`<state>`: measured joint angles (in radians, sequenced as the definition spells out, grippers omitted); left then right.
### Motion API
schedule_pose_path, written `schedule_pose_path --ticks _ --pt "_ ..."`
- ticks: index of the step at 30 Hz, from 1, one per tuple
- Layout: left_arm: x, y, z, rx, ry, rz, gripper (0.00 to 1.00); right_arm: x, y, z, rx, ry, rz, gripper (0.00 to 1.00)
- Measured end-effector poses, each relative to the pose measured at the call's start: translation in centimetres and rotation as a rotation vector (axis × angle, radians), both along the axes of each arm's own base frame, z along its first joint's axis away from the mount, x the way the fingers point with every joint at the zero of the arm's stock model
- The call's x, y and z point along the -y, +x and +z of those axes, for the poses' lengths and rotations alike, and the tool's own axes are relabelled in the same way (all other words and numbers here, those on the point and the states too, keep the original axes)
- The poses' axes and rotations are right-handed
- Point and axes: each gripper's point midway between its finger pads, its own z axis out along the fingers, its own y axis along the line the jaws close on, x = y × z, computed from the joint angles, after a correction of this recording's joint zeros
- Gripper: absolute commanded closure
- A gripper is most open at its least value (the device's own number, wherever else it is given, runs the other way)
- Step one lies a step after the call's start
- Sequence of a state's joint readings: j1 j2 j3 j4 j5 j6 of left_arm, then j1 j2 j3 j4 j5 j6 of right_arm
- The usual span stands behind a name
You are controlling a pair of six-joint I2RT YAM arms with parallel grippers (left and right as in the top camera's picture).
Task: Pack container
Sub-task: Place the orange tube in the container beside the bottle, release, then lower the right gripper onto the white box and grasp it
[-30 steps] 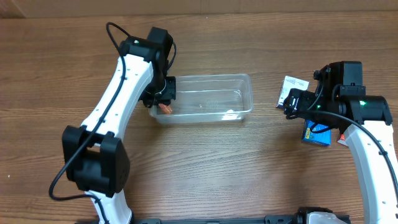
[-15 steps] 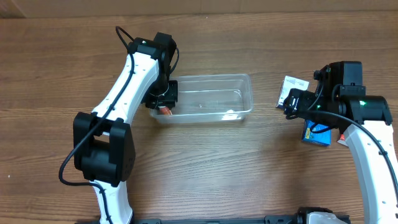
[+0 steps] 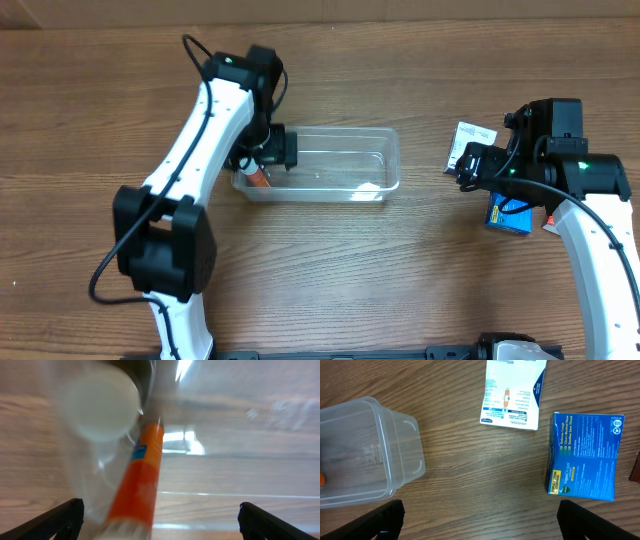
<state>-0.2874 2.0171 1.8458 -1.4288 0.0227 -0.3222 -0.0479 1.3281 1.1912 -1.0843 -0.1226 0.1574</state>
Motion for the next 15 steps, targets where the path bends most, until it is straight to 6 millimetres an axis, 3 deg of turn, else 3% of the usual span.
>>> schedule_pose_path --ticks 5,7,9,12,15 --pt "-0.2 2.0 7.9 0.251 -0.04 -0.011 0.0 0.0 0.1 0.0 0.002 0.0 0.0 0.0" --pt "-0.6 2.2 12.2 0.376 -0.063 -0.015 0.0 0.0 0.1 0.1 0.006 0.001 -0.004 0.0" --pt "-1.2 1.9 15.0 0.456 -0.07 -0.006 0.0 0.0 0.1 0.3 0.003 0.008 -0.019 0.0" --pt "-3.1 1.2 17.7 0.534 -0.058 0.03 0.0 0.2 1.0 2.0 0.037 0.012 -0.046 0.0" --pt "-5.7 1.1 18.7 0.563 -0.03 0.095 0.0 0.6 2.6 4.7 0.084 -0.003 -0.066 0.0"
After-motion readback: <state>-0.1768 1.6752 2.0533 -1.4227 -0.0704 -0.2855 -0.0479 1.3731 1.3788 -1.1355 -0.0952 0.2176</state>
